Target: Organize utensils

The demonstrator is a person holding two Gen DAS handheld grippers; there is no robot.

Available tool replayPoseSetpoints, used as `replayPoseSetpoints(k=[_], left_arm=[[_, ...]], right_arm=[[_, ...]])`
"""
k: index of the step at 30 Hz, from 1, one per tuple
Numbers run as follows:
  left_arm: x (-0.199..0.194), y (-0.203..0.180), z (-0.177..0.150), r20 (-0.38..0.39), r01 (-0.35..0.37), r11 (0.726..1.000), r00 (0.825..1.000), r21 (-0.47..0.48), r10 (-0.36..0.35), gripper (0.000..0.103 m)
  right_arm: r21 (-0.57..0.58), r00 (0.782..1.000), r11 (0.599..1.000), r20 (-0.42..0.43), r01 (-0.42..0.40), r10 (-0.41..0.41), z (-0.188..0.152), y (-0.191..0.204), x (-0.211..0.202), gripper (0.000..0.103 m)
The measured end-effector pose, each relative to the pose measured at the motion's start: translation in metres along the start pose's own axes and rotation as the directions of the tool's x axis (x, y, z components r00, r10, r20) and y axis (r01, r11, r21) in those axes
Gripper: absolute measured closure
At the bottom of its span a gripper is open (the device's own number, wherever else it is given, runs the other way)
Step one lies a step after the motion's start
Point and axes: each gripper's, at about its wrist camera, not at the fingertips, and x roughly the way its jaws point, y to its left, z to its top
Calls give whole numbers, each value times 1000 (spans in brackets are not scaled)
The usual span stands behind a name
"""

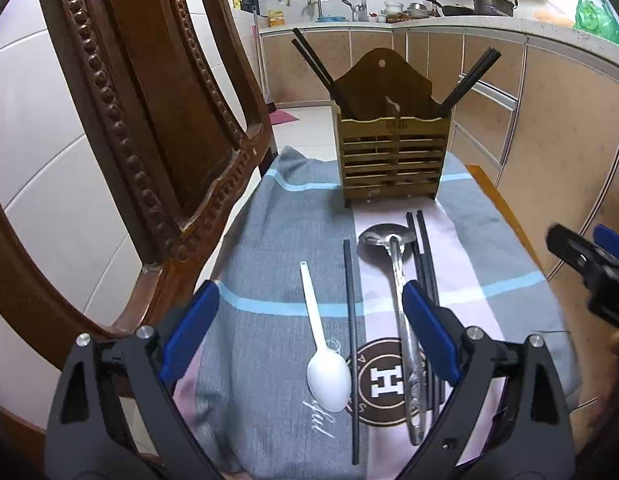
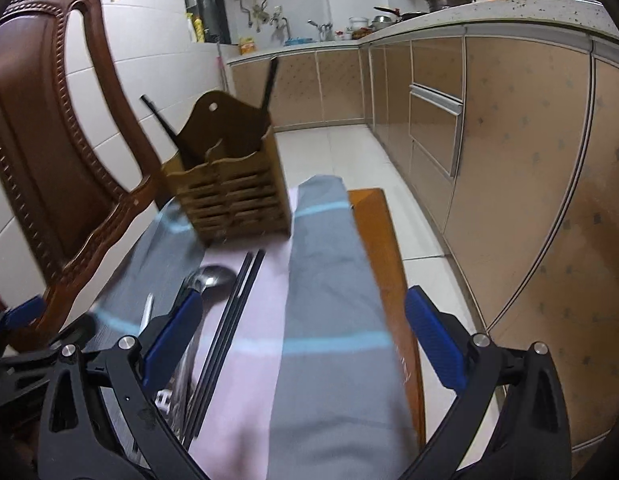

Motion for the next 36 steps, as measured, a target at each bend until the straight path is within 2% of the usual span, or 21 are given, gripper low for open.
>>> replayPoseSetpoints(k=[3, 13, 20, 22, 24, 26, 30, 32, 36], left_arm=[[-1, 6, 2, -4, 24, 1000, 1000, -17, -24, 12], [3, 9, 4, -17, 28, 999, 999, -31, -28, 13], [11, 3, 6, -40, 44, 999, 998, -29, -45, 17], [17, 1, 8, -55, 62, 998, 996, -32, -64, 18], [26, -3, 14, -75, 79, 997, 994, -23, -80, 28], [39, -8, 22, -100, 85, 996, 991, -10, -86, 34], [79, -20, 32, -205, 90, 996, 975, 21, -83, 56], [94, -24, 33, -234, 92, 995, 969, 29, -83, 59], [126, -29, 33, -293, 96, 994, 953, 59, -74, 60]], right_arm=[[-7, 1000, 1000, -6, -3, 3, -6, 3, -4, 5], [-11, 1000, 1000, -13, 16, -16, -8, 5, 3, 5], [-14, 1000, 1000, -21, 22, -22, -8, 4, 6, 5], [-20, 999, 999, -29, 27, -27, -8, 5, 10, 8], [-24, 999, 999, -40, 29, -30, -7, 7, 16, 14], [-31, 998, 999, -57, 29, -31, -2, 10, 27, 21], [-59, 991, 998, -127, 28, -35, 13, 22, 67, 31], [-71, 986, 997, -163, 22, -33, 18, 28, 87, 38], [-61, 973, 998, -227, 12, -26, 22, 41, 121, 40]])
